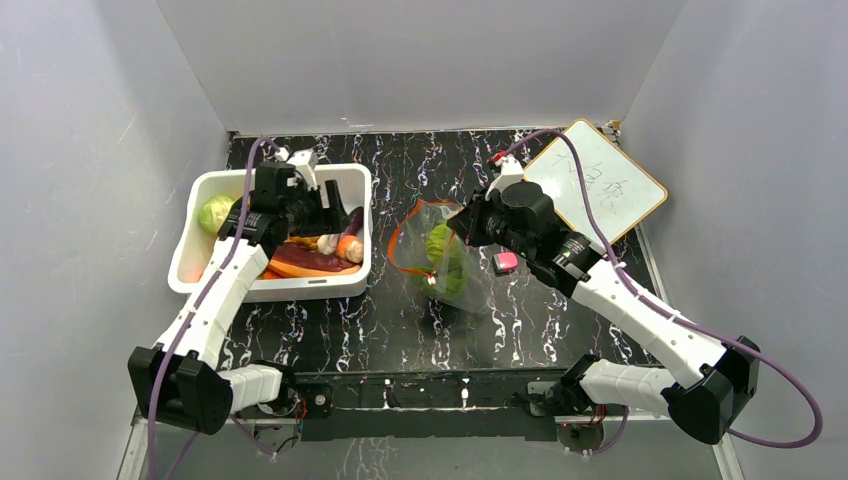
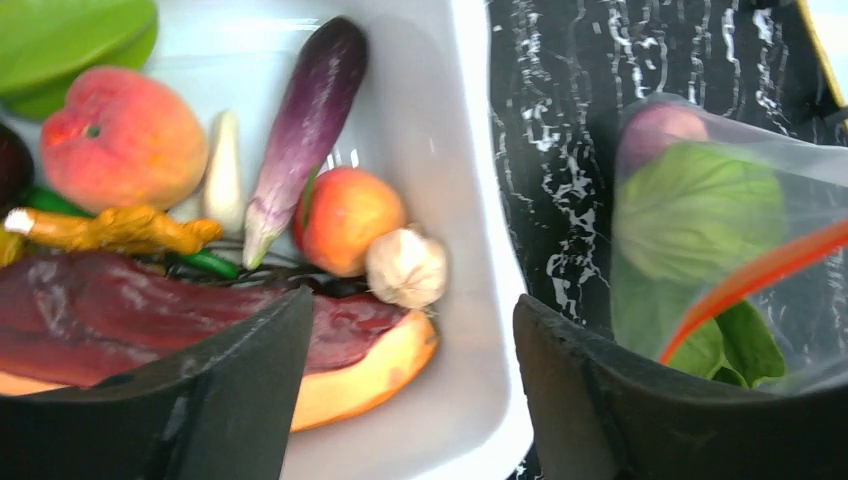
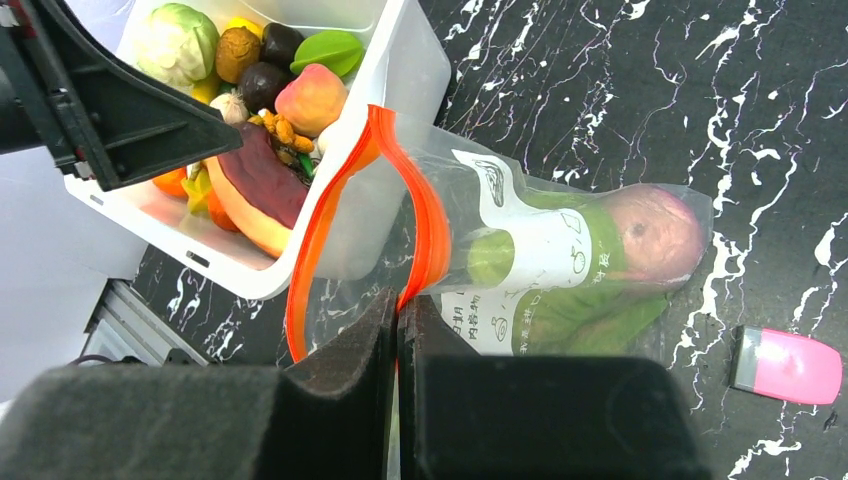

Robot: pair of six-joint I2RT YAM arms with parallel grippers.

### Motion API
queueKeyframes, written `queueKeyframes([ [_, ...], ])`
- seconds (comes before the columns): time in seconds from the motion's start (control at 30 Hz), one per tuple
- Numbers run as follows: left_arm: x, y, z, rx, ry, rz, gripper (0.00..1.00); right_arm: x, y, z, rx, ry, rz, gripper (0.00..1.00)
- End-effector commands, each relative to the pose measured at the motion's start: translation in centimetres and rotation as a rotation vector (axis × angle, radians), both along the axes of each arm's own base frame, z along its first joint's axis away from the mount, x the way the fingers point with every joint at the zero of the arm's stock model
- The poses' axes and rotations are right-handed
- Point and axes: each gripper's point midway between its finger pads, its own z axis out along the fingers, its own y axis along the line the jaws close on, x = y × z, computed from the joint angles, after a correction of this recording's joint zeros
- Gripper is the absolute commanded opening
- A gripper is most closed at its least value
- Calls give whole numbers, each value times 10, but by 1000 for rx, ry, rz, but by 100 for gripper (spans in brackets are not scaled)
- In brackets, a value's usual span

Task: Place the food in the zip-top bag and seal the zipper
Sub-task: Adjust the zipper food storage bag at the center of the board, then pick up the fake vegetable from the bin.

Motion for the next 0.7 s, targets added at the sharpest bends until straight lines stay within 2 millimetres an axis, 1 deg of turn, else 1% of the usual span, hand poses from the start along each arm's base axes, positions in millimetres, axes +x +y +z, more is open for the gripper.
queueKeyframes([
  [0.0,-11,11,-18,-54,73,-6,67,2,3,45,95,-121,8,0],
  [0.13,-12,9,-33,-78,118,-20,61,1,2,48,99,-128,5,0],
  [0.23,-12,4,-42,-108,135,-45,61,2,1,50,99,-127,2,0],
  [0.43,-17,-5,-65,-142,207,-91,66,0,-1,54,107,-131,-2,0],
  [0.57,-16,-9,-73,-157,218,-113,69,-1,-2,50,105,-124,-4,0],
  [0.67,-15,-13,-79,-178,234,-116,68,-2,-1,47,105,-118,-2,0],
])
